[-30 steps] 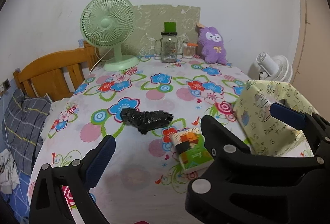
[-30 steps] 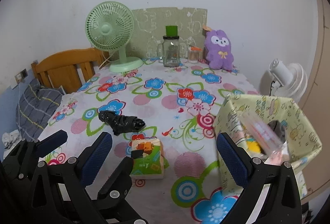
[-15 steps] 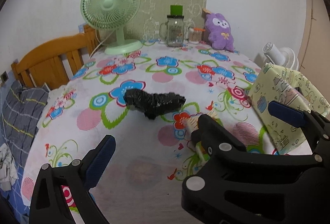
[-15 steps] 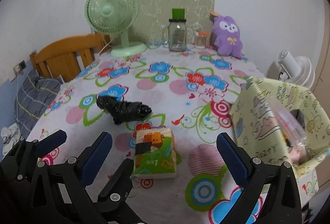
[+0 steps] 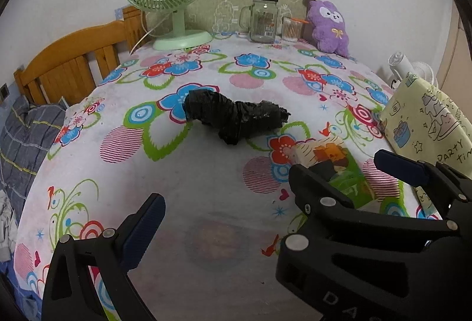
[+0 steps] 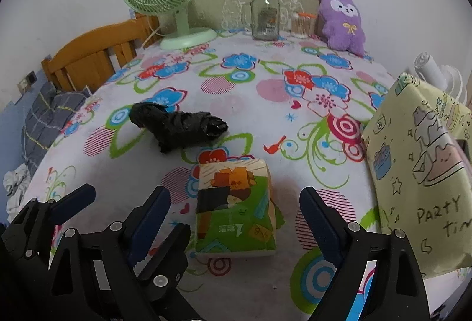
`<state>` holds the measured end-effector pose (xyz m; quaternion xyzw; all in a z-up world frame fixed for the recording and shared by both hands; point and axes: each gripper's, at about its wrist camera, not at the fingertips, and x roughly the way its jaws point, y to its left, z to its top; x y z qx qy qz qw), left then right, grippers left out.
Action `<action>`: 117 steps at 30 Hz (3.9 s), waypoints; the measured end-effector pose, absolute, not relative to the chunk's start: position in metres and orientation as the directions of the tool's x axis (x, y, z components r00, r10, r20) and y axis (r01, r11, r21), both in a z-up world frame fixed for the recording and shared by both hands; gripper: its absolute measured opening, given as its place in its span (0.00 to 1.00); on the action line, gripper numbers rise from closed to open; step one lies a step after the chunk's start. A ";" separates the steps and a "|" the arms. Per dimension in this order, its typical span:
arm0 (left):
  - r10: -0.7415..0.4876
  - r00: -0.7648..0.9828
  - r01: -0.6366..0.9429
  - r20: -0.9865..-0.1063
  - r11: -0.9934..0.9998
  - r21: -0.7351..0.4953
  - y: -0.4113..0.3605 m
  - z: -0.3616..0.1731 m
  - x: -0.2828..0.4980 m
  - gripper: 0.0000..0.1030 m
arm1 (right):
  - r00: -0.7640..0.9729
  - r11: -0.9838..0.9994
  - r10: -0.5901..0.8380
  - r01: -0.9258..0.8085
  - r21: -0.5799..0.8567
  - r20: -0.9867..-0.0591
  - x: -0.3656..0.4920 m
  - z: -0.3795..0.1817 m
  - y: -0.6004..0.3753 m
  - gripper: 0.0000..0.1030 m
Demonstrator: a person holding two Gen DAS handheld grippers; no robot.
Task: Organize soft objects
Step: 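Grasp the green cartoon-printed tissue pack with the right gripper and lift it, then grasp the black folded umbrella with the left gripper while the right holds the tissue pack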
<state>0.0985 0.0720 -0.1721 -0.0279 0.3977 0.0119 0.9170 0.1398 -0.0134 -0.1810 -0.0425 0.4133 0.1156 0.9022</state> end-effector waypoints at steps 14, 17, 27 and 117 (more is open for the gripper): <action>-0.011 0.649 -0.019 -0.760 0.999 -0.030 0.069 -0.181 0.108 0.97 | 0.577 0.966 0.168 -0.256 0.018 -0.799 0.150 -0.194 -0.010 0.52; -0.012 0.654 -0.016 -0.757 0.999 -0.030 0.068 -0.178 0.109 0.98 | 0.578 0.964 0.175 -0.264 0.020 -0.797 0.151 -0.190 -0.011 0.51; -0.016 0.671 0.004 -0.741 1.000 -0.017 0.064 -0.162 0.121 0.99 | 0.604 0.970 0.177 -0.243 0.032 -0.777 0.159 -0.174 -0.018 0.51; -0.087 0.727 0.046 -0.681 0.996 -0.078 0.064 -0.135 0.165 0.33 | 0.654 0.985 0.167 -0.144 0.096 -0.738 0.188 -0.141 -0.027 0.51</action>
